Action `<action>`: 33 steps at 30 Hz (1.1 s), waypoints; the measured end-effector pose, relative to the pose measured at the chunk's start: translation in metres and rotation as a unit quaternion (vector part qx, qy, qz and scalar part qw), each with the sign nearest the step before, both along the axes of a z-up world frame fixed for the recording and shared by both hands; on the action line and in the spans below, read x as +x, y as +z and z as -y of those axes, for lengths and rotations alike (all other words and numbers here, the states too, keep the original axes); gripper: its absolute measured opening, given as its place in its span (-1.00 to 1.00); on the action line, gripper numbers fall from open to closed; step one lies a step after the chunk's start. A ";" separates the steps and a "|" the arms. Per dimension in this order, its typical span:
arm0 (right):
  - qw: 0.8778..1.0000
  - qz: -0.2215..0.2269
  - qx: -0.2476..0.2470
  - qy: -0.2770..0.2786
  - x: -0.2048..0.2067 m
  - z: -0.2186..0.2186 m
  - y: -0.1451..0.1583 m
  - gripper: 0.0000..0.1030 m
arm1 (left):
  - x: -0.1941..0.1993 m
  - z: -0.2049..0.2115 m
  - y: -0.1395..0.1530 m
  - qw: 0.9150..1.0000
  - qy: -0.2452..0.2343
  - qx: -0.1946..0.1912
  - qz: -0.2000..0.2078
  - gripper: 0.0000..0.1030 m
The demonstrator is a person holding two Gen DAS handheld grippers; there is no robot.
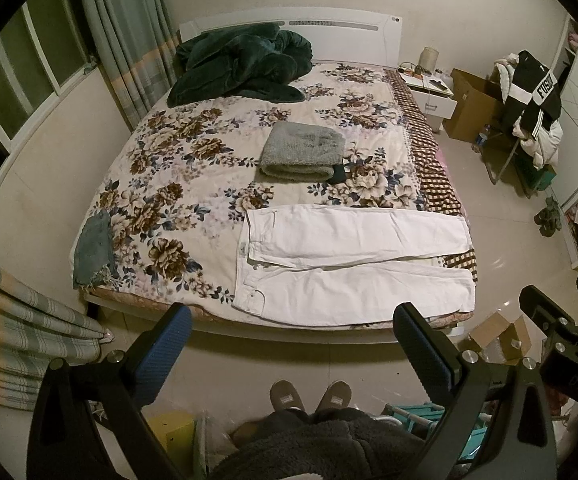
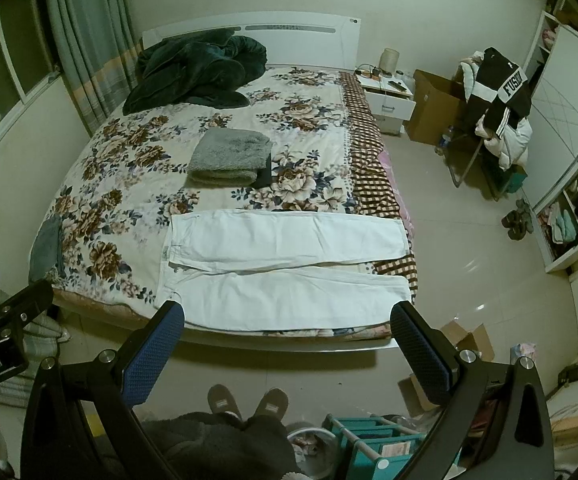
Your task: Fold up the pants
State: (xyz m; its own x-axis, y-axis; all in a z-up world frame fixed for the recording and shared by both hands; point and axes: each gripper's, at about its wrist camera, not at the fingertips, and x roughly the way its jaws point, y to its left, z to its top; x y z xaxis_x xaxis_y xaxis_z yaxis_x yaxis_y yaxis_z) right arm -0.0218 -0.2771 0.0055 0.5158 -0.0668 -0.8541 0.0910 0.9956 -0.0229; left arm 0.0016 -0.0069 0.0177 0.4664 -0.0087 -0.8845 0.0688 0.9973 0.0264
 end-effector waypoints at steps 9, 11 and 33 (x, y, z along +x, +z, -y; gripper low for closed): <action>1.000 -0.001 0.000 0.002 -0.014 -0.005 0.004 1.00 | 0.001 0.000 0.002 1.000 -0.001 0.000 0.003 0.99; 1.000 0.000 0.000 0.001 -0.015 -0.005 0.004 1.00 | 0.002 0.001 0.004 1.000 -0.001 0.001 0.004 0.99; 0.998 -0.025 -0.002 -0.057 0.034 -0.006 -0.051 1.00 | 0.055 -0.014 -0.017 0.999 0.015 0.030 0.034 0.99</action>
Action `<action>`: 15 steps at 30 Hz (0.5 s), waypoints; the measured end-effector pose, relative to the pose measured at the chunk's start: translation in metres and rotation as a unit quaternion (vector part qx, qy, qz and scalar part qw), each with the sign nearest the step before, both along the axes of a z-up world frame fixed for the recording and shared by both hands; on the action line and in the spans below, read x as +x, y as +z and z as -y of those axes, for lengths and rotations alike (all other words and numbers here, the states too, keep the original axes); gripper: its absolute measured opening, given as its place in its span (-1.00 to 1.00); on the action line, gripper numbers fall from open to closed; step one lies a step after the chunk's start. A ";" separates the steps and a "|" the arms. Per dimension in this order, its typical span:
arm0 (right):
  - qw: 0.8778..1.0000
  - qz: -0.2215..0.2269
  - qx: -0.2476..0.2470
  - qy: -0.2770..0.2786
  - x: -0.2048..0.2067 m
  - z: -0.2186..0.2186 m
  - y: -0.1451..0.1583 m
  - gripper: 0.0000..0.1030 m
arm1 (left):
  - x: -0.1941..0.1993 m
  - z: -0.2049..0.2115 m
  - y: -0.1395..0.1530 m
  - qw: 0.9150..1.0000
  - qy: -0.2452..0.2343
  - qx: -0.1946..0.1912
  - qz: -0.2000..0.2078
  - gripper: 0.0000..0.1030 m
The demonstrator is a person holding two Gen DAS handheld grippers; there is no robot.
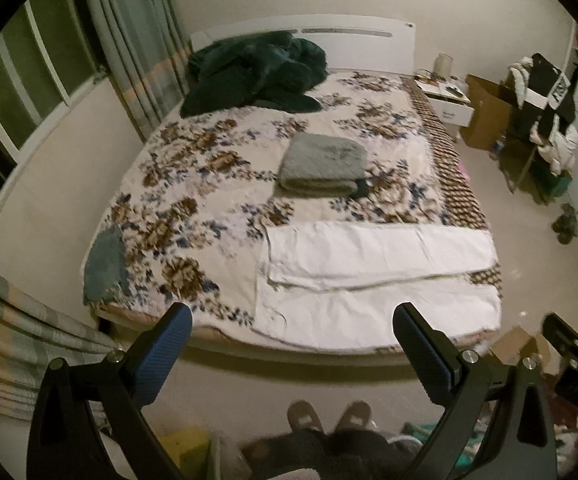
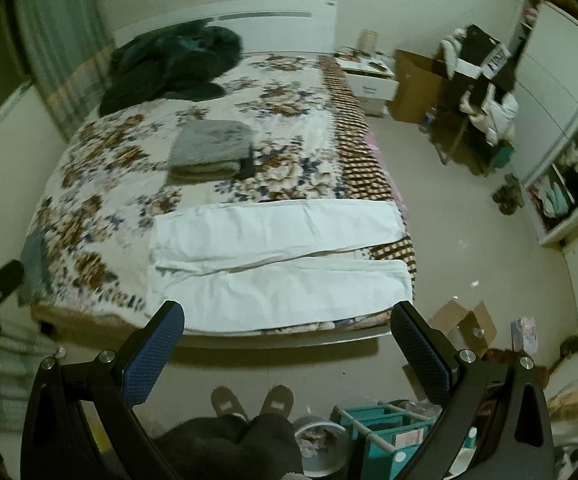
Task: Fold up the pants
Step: 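Lower both grippers to the hems of the white jeans legs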
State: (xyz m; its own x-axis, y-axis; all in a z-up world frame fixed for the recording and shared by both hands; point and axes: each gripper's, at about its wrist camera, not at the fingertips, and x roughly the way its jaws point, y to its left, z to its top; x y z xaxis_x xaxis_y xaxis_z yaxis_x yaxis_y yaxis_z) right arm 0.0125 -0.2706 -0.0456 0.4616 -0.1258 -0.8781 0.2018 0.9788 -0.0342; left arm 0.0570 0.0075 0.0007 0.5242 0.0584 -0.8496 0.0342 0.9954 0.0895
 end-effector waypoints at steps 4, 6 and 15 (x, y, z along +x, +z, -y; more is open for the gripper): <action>0.999 0.000 0.002 -0.043 0.038 0.013 -0.030 1.00 | 0.034 -0.002 -0.024 1.000 0.006 0.011 0.017 0.99; 0.998 0.001 0.000 -0.065 0.066 0.025 -0.050 1.00 | 0.059 -0.002 -0.044 1.000 0.015 0.019 0.016 0.99; 0.990 -0.034 0.022 -0.137 0.200 0.094 -0.161 1.00 | 0.178 0.019 -0.144 0.996 0.074 0.016 -0.046 1.00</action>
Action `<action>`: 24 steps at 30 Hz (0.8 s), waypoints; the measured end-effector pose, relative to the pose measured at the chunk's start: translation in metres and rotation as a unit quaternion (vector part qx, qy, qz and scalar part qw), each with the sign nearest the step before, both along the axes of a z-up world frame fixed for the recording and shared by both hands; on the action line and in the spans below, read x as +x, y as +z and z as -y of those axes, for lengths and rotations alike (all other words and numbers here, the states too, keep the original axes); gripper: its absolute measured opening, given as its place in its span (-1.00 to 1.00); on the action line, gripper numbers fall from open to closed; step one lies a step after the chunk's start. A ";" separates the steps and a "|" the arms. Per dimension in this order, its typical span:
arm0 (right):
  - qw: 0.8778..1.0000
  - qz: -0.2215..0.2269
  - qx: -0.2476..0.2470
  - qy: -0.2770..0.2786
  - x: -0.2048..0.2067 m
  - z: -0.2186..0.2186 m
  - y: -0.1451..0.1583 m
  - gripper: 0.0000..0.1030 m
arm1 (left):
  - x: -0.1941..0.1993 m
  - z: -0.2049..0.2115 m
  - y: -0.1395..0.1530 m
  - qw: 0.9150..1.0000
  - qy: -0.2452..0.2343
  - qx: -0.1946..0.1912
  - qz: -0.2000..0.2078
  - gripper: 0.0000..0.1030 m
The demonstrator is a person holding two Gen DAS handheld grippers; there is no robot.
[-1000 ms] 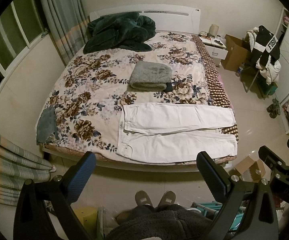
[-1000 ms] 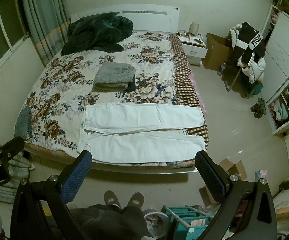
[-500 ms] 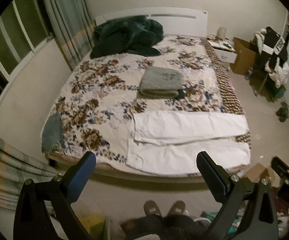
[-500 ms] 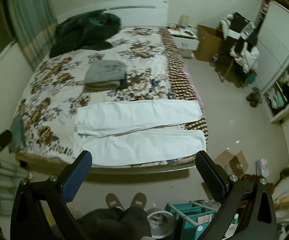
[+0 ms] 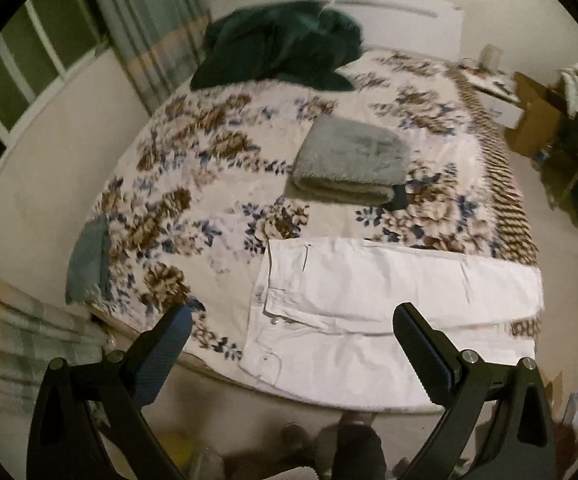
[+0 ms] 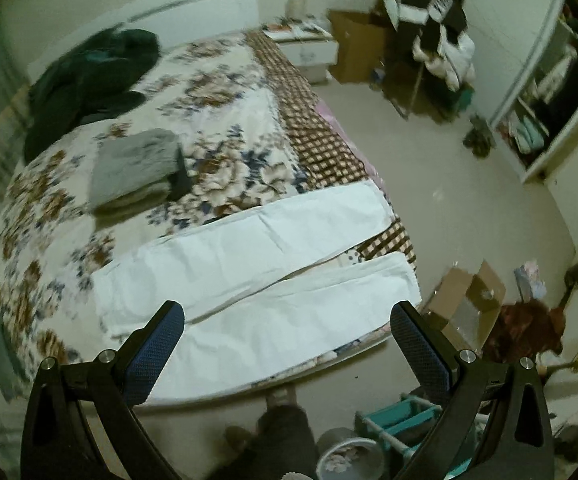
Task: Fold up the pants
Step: 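Lower both grippers to the hems of the white jeans legs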
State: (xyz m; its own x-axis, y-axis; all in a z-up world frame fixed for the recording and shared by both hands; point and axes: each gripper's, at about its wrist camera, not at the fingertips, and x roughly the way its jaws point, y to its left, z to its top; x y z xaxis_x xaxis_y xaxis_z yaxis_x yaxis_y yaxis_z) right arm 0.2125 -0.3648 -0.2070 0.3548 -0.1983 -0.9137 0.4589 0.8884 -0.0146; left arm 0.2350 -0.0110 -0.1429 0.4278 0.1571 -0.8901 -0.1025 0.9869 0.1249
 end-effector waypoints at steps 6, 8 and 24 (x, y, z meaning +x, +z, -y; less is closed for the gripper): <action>0.997 -0.042 0.042 -0.048 0.111 0.074 -0.115 1.00 | 0.093 0.006 -0.088 0.993 0.097 -0.022 -0.066 1.00; 0.996 -0.051 0.052 -0.056 0.141 0.094 -0.149 1.00 | 0.120 0.007 -0.124 0.987 0.132 -0.030 -0.089 1.00; 0.972 -0.125 0.099 -0.175 0.318 0.221 -0.422 1.00 | 0.268 0.011 -0.389 0.926 0.299 -0.086 -0.215 0.99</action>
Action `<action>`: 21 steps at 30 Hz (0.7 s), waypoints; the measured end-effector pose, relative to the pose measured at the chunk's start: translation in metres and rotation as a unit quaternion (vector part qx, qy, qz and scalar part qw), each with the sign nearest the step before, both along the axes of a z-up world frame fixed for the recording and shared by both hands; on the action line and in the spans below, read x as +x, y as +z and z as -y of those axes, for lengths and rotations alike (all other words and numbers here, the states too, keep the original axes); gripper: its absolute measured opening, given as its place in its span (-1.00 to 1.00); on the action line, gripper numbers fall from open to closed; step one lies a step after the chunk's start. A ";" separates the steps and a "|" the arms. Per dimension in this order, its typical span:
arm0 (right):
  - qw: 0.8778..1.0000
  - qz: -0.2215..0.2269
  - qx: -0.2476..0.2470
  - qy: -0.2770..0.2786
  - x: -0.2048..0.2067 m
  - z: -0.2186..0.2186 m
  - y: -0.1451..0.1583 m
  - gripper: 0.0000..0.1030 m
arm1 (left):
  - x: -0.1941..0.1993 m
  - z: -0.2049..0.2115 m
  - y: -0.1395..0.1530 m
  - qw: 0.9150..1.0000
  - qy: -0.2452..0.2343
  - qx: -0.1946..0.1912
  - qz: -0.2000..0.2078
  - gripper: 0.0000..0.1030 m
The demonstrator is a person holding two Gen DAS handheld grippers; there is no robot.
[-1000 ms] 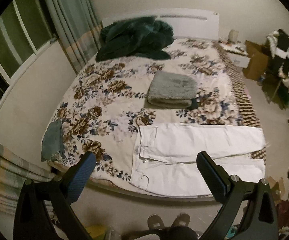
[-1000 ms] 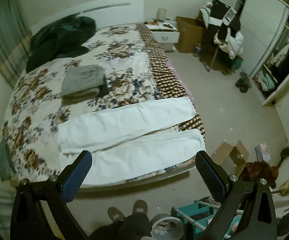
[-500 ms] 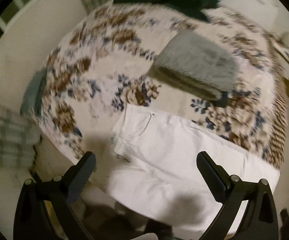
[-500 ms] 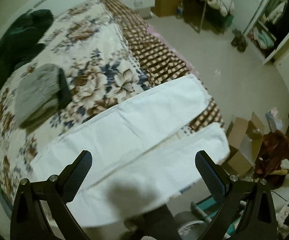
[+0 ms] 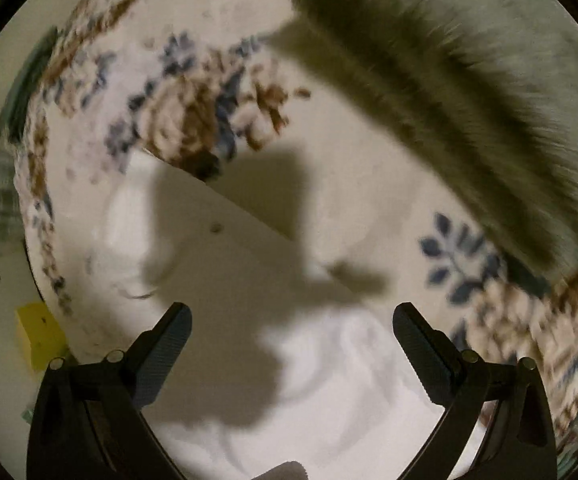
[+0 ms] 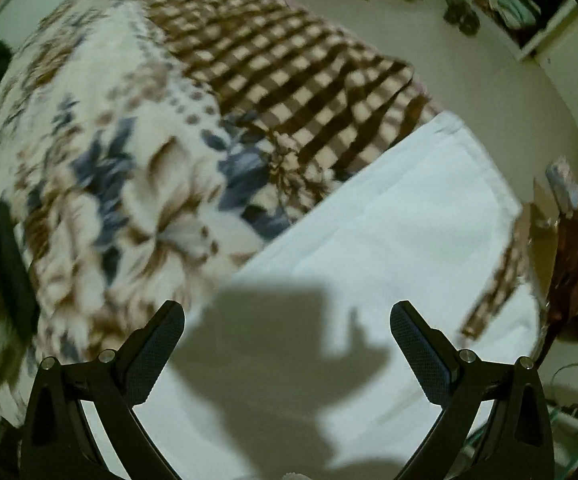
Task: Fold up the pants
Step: 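Lower both grippers to the hems of the white jeans legs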
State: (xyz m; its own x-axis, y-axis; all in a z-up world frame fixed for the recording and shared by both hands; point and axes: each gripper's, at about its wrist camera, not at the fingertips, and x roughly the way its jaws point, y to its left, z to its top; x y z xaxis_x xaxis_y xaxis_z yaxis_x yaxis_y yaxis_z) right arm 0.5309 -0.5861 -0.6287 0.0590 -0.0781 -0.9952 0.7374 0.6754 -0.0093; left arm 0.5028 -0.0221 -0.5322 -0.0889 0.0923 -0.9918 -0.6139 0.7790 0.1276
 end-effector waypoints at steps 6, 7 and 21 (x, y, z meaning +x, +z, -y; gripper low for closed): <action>0.998 -0.030 0.021 -0.056 0.025 0.027 -0.053 1.00 | 0.017 -0.017 -0.045 0.998 0.051 0.004 -0.042 0.96; 0.997 -0.036 0.023 -0.062 0.028 0.030 -0.059 1.00 | 0.017 -0.019 -0.048 0.997 0.056 0.008 -0.047 0.86; 0.998 -0.021 0.041 -0.046 0.003 0.028 -0.047 -0.87 | -0.045 -0.031 0.029 0.995 0.033 -0.055 0.079 -0.91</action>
State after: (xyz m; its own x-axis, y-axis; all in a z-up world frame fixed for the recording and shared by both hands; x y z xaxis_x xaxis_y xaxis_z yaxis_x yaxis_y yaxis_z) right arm 0.5341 -0.6141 -0.6752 0.0135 0.0012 -0.9999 0.7963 0.6048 0.0114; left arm 0.4578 0.0091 -0.5031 0.0656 -0.0188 -0.9977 -0.6705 0.7397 -0.0580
